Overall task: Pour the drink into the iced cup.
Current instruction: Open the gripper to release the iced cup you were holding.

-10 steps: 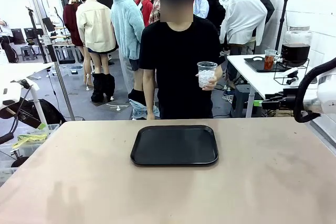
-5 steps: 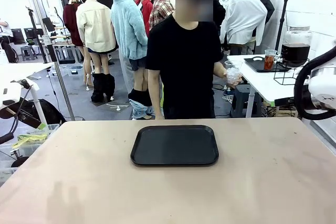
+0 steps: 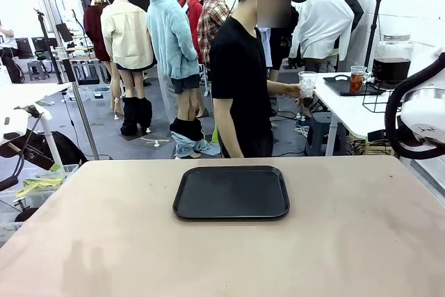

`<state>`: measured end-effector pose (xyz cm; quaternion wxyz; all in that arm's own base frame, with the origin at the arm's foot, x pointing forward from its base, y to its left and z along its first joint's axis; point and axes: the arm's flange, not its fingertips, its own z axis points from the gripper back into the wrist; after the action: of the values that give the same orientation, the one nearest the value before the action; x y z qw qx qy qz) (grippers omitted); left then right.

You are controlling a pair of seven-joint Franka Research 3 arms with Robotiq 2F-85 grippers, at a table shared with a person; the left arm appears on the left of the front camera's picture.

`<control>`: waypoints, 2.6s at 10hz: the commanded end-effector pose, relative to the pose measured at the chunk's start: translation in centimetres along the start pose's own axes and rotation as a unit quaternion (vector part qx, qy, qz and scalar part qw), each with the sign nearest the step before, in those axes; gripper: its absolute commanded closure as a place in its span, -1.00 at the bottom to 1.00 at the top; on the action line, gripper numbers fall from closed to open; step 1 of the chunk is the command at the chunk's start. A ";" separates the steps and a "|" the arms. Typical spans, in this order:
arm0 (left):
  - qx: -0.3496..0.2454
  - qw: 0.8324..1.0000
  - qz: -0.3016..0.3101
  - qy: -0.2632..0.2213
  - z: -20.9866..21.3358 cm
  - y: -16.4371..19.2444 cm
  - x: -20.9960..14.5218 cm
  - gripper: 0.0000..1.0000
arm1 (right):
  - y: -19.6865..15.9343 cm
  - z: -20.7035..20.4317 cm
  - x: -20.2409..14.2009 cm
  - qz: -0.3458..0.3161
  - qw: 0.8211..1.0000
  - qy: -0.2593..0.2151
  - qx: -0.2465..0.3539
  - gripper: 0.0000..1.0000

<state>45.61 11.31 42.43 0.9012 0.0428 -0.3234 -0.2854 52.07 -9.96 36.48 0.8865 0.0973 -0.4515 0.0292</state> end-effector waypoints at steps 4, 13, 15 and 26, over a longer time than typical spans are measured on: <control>0.004 1.000 -0.001 -0.001 0.1 0.0 0.0 -1.00 | -0.1 0.1 0.0 -0.001 1.000 -0.001 0.000 -1.00; 0.004 1.000 -0.001 -0.001 0.1 0.0 0.0 -1.00 | -0.1 0.1 0.0 -0.001 1.000 -0.001 0.000 -1.00; 0.004 1.000 -0.001 -0.001 0.1 0.0 0.0 -1.00 | -0.1 0.1 0.0 -0.001 1.000 -0.001 0.000 -1.00; 0.004 1.000 -0.001 -0.001 0.1 0.0 0.0 -1.00 | -0.1 0.1 0.0 -0.001 1.000 -0.001 0.000 -1.00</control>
<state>45.61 11.31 42.43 0.9012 0.0428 -0.3234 -0.2854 52.05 -10.11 36.47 0.8865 0.0968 -0.4515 0.0280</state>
